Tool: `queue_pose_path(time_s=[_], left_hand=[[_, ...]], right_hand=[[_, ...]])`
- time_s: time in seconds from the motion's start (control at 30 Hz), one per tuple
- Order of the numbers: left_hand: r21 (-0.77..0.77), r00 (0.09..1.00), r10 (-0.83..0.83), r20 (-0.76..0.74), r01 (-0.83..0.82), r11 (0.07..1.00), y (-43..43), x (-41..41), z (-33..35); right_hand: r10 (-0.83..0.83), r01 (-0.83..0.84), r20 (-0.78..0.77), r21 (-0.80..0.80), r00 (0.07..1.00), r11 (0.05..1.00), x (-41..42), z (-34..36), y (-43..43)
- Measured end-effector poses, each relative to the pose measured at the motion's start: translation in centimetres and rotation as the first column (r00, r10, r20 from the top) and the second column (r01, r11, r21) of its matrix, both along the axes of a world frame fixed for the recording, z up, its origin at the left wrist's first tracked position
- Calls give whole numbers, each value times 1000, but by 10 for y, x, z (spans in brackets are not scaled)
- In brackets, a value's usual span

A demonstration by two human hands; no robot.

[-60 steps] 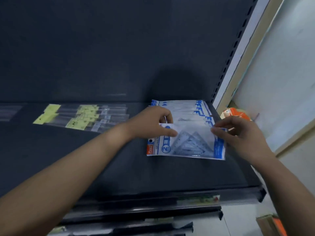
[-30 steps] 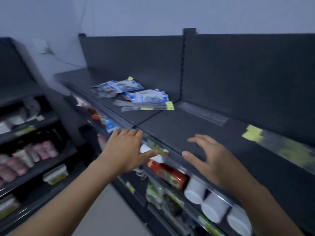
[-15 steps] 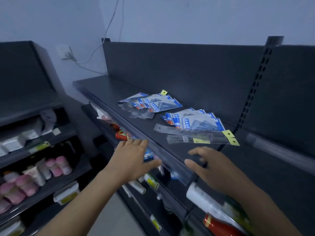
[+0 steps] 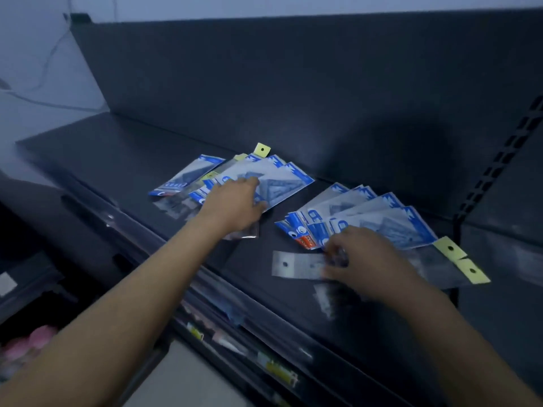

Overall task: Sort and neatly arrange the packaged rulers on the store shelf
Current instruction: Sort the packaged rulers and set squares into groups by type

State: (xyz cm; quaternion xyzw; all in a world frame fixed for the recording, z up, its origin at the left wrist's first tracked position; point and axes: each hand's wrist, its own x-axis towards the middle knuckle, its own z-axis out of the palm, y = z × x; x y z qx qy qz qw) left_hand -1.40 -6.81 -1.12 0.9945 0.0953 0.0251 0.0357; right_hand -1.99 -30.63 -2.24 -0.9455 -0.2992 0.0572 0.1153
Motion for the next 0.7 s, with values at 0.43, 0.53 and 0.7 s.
queue_pose_path(time_s=[0.43,0.53,0.7], left_hand=[[-240,950,-243,-197,194,951,49,117,6],[-398,906,-332,-261,213,893,55,127,8],[-494,846,-423,-325,230,838,61,133,14]], right_hand=[[-349,383,-171,249,921,890,7,7,56],[-397,446,-217,268,892,854,2,9,59],[-456,499,-280,109,845,860,-7,21,44]])
